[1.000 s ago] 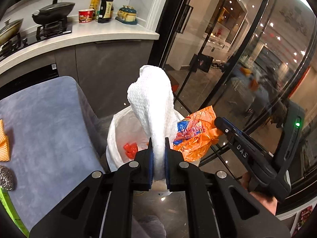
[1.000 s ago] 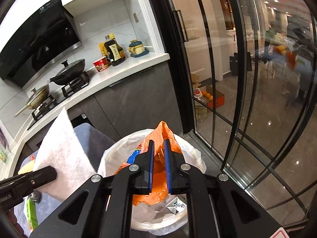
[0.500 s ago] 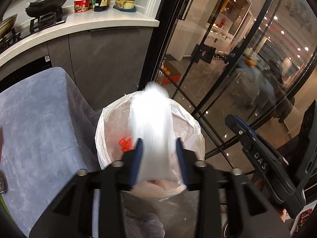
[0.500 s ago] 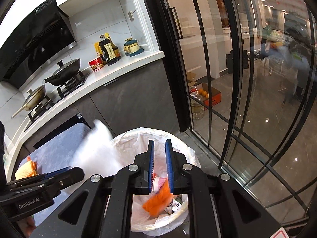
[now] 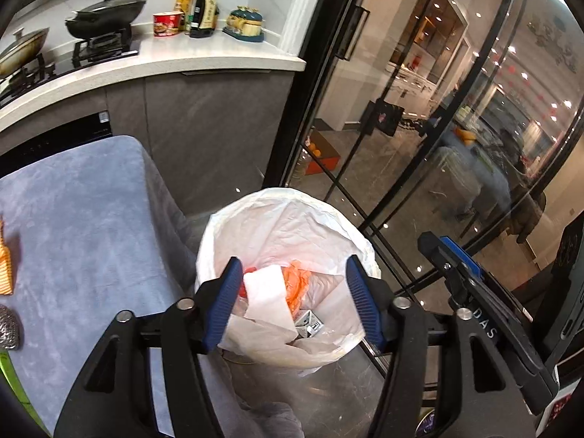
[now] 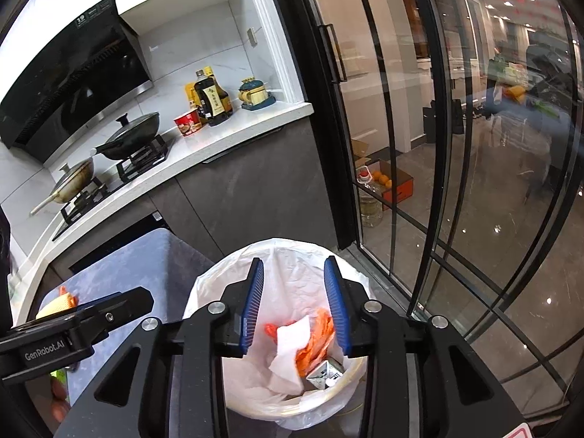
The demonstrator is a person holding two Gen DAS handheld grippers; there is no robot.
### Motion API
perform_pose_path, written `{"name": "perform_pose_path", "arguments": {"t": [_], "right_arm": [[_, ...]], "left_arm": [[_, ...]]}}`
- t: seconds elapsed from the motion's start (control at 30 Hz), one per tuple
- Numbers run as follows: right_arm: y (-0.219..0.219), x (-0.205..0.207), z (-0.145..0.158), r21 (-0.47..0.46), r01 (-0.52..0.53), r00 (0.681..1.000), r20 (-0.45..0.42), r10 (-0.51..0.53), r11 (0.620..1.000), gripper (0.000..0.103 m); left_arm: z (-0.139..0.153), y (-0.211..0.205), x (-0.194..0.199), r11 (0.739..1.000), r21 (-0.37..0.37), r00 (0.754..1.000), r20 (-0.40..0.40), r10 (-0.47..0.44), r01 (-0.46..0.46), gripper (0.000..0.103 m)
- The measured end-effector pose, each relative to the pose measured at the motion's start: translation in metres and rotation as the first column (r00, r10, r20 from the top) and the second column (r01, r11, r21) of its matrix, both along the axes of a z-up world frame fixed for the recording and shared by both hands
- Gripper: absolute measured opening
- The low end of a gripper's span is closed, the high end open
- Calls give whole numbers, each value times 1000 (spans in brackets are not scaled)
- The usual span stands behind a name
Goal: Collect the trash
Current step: 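Move both open grippers back over the table toward the green box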
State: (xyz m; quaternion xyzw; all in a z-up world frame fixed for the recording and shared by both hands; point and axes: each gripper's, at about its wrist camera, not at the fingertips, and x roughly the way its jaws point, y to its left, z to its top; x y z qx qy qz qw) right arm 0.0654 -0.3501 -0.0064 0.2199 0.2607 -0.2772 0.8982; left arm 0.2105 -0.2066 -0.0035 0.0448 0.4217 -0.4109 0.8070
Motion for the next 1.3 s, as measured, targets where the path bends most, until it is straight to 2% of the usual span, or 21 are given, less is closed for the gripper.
{"name": "perform_pose_path", "arguments": {"t": [0.23,0.3,0.43,0.53,0.6,0.7,0.83,1.03,1.3], "right_arm": [[24,4,7,-9,-56,998,14,56,998,47],[37,8,10,-15,-87,996,16,87,996,47],[65,17,12,-16,-154,988,17,154,988,50],[88,26,14,-21,-205,979,16,206,978,52],[104,31,15,-19,-239,971,18,239,971,53],[130,39,15,-16,-293,956,14,293,956,53],[167,49,12,-9,-361,932,3,361,932,55],[225,63,6,2,-466,885,-21,465,885,60],[307,84,-14,33,-601,795,-79,601,799,60]], "left_arm": [[10,42,1,994,-6,993,38,111,-111,75],[12,59,2,989,-16,988,43,147,-146,77],[13,99,7,973,-9,972,32,231,-231,79],[14,132,11,953,2,952,37,303,-304,86],[14,153,12,936,13,935,44,352,-353,91],[11,188,14,913,24,913,32,407,-408,91],[6,238,19,869,45,870,16,493,-493,91],[1,304,19,813,87,817,38,575,-576,91],[-18,394,16,697,136,706,30,707,-704,92]]}}
